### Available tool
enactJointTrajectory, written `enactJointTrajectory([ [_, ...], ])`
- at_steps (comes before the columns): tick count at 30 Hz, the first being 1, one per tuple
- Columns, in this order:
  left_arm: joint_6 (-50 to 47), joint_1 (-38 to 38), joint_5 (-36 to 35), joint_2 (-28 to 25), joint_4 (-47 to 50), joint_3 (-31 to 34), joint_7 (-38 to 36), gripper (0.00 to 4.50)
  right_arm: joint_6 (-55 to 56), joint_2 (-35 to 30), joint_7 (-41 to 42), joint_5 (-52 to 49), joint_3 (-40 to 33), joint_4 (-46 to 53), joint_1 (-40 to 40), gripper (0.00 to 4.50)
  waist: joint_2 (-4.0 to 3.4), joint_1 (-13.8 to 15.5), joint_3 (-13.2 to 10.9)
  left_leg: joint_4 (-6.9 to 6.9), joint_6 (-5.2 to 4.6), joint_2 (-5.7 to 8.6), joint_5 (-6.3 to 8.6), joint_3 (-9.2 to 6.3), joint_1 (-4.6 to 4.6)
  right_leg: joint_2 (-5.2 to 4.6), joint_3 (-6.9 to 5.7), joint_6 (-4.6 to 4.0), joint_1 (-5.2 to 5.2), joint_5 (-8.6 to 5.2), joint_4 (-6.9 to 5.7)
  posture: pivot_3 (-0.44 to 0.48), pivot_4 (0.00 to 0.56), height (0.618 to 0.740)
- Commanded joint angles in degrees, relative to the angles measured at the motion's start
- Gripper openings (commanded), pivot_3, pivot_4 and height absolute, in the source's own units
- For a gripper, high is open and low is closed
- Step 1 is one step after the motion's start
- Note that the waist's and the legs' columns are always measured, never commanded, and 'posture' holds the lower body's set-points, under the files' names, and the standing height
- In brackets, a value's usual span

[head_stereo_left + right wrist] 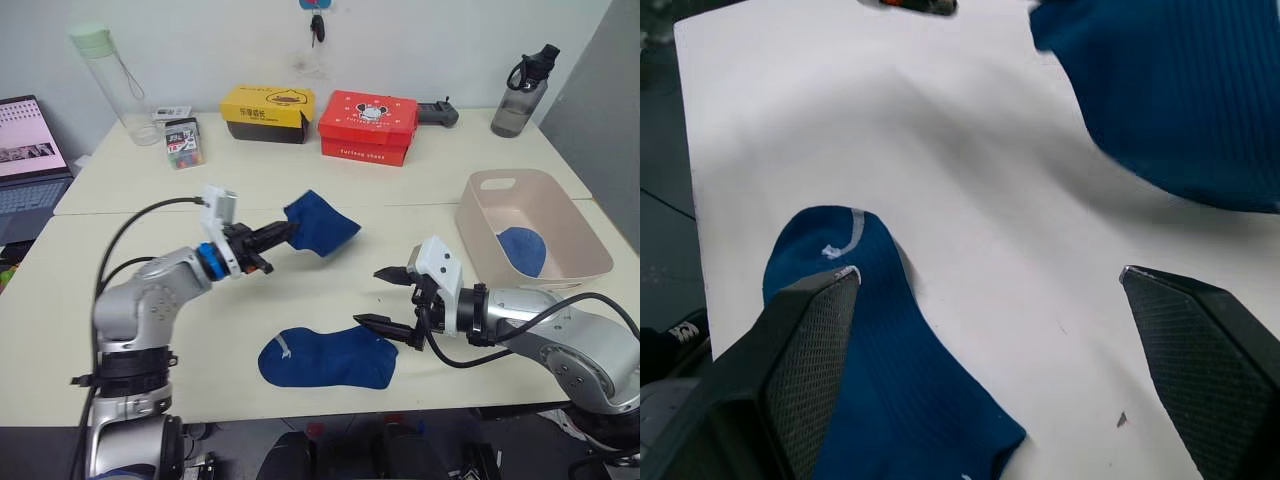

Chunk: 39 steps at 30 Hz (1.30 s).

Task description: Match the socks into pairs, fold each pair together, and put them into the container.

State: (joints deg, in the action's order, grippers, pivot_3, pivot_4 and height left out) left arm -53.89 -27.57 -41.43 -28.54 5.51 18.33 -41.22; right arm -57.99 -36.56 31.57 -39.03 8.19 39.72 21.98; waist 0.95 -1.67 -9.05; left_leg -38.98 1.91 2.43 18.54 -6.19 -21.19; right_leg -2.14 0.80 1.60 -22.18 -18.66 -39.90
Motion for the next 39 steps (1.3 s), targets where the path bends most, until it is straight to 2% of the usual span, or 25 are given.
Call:
enactJointTrajectory([
  [1,-2.5,-1.1,-4.0,-5.0,2.4,8.9,4.0,0.03,1.7,0.9,0.6,0.0,-0.5,0.3,1.9,4.5,0.0,-0.1,0.0,0.01,0.0,0.0,0.0,-0.01,0.01,0.01,0.0,0.0,-0.01,0.0,0.0,0.0,0.15,0.74],
  [5,-2.8,-3.4,-4.1,-12.2,2.9,11.7,5.3,0.03,2.1,1.3,1.4,0.3,0.1,-0.7,2.7,4.5,0.04,-0.1,0.0,0.04,0.0,-0.01,0.0,-0.03,0.0,0.01,-0.02,0.0,-0.04,0.0,0.01,0.0,0.15,0.74],
  [7,-3.0,-4.3,-3.7,-14.5,3.3,10.3,5.4,0.03,2.5,1.3,2.0,0.7,0.5,-1.4,2.8,4.5,0.04,0.2,0.0,0.03,0.0,0.01,0.0,0.0,0.01,-0.01,0.01,0.0,-0.01,0.0,0.05,0.0,0.15,0.74],
  [10,-3.4,-3.4,-2.4,-16.7,5.1,4.4,3.4,0.03,3.2,1.4,2.5,1.2,1.0,-2.4,3.3,4.5,0.04,0.4,0.0,0.02,0.01,0.03,0.0,-0.02,0.01,-0.04,-0.01,0.0,0.0,0.0,0.07,0.0,0.15,0.74],
  [17,-0.1,0.6,2.6,-7.5,6.5,-14.1,2.9,0.03,3.3,-0.9,2.6,3.4,0.4,-2.6,2.4,4.5,0.03,0.1,0.0,0.03,0.01,0.03,0.0,0.01,0.0,-0.03,0.02,0.0,-0.01,0.0,0.03,0.0,0.15,0.74],
  [22,3.8,-2.4,7.6,-0.7,3.3,-25.4,0.4,0.03,2.2,-4.6,2.2,4.0,-2.1,-2.0,0.6,4.5,0.04,0.2,0.0,0.01,0.0,0.03,0.0,0.03,-0.05,-0.03,0.03,0.0,-0.01,0.0,0.03,0.0,0.15,0.74],
  [25,7.1,-4.9,11.3,2.7,-0.3,-30.1,-0.6,0.03,1.4,-6.0,1.1,4.6,-3.7,-1.9,-0.3,4.5,0.04,0.2,0.0,0.01,0.0,0.03,0.0,0.05,-0.05,-0.03,0.03,0.0,0.01,0.0,0.03,0.0,0.15,0.74],
  [29,9.8,-8.0,14.2,7.9,-5.3,-31.9,0.1,0.03,0.4,-7.3,0.2,5.0,-5.3,-1.6,-1.6,4.5,0.04,0.1,0.0,0.0,0.0,0.03,0.0,0.07,-0.05,-0.02,0.02,0.0,0.01,0.0,0.03,0.0,0.15,0.74],
  [30,9.1,-8.4,14.4,8.4,-5.6,-31.9,0.1,0.34,0.2,-7.4,0.1,4.8,-5.5,-1.5,-1.8,4.5,0.04,0.1,0.0,0.01,0.0,0.03,0.0,0.09,-0.05,-0.01,0.04,0.0,0.01,0.0,0.02,0.0,0.15,0.74],
  [32,8.1,-9.3,14.0,9.1,-5.2,-31.6,-0.8,0.63,-0.1,-7.6,-0.1,4.6,-5.9,-1.2,-2.2,4.5,0.04,0.0,0.0,0.02,0.0,0.01,0.0,0.09,-0.05,0.0,0.04,0.0,0.0,0.0,0.01,0.0,0.15,0.74],
  [35,6.9,-10.5,12.9,8.3,-3.6,-30.5,-2.0,1.51,-0.1,-7.6,0.1,4.3,-6.4,-0.9,-2.4,4.5,0.05,0.0,0.0,0.01,0.0,0.01,0.0,0.08,-0.05,0.0,0.05,0.0,0.0,0.0,0.01,0.0,0.15,0.74],
  [39,4.9,-11.0,10.9,3.9,0.8,-27.2,-4.6,2.73,0.8,-7.5,1.4,3.7,-6.6,-0.8,-2.0,4.5,0.04,-0.1,0.0,0.0,0.0,0.0,0.0,0.08,-0.05,0.0,0.04,0.0,0.0,0.0,0.01,0.0,0.15,0.74],
])
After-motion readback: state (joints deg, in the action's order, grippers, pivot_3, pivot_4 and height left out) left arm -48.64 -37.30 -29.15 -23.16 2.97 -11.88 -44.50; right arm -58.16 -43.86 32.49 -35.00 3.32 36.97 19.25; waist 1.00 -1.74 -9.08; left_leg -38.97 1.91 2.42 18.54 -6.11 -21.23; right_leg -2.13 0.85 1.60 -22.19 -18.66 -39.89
